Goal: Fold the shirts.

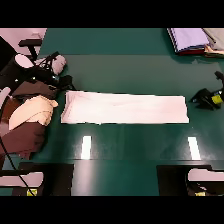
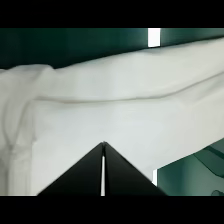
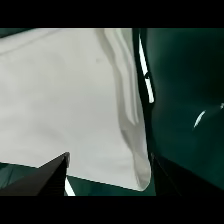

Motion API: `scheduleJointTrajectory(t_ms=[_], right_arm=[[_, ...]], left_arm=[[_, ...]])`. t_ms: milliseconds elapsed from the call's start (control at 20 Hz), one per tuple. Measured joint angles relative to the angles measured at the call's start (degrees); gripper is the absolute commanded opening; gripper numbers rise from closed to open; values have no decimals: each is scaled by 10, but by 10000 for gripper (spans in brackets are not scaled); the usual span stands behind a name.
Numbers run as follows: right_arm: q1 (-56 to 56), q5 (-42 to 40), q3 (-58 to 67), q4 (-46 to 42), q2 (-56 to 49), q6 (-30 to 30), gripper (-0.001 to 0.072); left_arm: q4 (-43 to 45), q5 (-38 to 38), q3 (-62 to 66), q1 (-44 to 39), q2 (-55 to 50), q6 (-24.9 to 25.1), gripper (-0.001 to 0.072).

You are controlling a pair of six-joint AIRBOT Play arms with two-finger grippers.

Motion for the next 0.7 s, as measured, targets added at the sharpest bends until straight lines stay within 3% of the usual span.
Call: scheduleJointTrajectory(t_ms=[200, 300, 400, 450, 700], right_arm=[[-25, -16, -52, 47, -36, -30, 580], [-14, -19, -62, 74, -56, -39, 408], [5, -32, -68, 86, -70, -47, 106], [14, -41, -70, 88, -73, -52, 36], [35, -47, -54, 113, -28, -65, 13]], left_arm=[[-6, 40, 2, -72, -3, -9, 23], [-8, 71, 3, -108, -4, -20, 23], [-10, 103, 3, -141, -11, -30, 23], [-11, 117, 3, -157, -16, -35, 23], [-26, 176, 21, -212, -74, -57, 23]])
